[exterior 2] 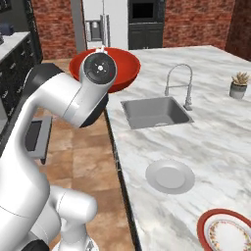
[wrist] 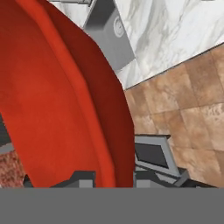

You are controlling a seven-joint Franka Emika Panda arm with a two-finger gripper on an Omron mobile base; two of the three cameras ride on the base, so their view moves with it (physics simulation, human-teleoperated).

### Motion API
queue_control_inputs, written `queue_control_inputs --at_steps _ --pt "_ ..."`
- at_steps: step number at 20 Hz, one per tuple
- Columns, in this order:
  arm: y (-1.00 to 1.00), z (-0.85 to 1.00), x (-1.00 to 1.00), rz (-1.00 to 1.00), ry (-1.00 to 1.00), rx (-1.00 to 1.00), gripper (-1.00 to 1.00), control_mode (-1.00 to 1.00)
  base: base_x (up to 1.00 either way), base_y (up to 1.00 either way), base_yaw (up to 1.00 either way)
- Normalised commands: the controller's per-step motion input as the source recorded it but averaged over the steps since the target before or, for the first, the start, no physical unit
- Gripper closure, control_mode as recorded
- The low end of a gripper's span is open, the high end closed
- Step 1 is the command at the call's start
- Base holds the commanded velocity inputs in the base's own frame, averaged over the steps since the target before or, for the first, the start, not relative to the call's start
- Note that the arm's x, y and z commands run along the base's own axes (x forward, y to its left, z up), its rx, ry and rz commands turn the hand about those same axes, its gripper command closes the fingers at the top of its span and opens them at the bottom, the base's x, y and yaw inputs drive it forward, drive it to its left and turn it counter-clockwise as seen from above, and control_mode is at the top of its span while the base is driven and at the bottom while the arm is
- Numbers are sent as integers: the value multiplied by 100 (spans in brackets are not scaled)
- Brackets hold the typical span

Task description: Move the bowls from the cabinet to the plates on the dining table.

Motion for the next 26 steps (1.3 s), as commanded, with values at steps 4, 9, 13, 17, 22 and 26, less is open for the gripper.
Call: queue_control_inputs --at_steps 4,9,13,17,22,26 --pt "0 0 0 0 0 0 100 100 0 0 -25" --pt "0 0 0 0 0 0 100 100 0 0 -25" --pt "0 0 0 0 0 0 100 100 0 0 -25" --pt "0 0 0 0 0 0 100 100 0 0 -25" --pt "0 0 0 0 0 0 100 100 0 0 -25" --pt "0 0 0 0 0 0 100 100 0 0 -25"
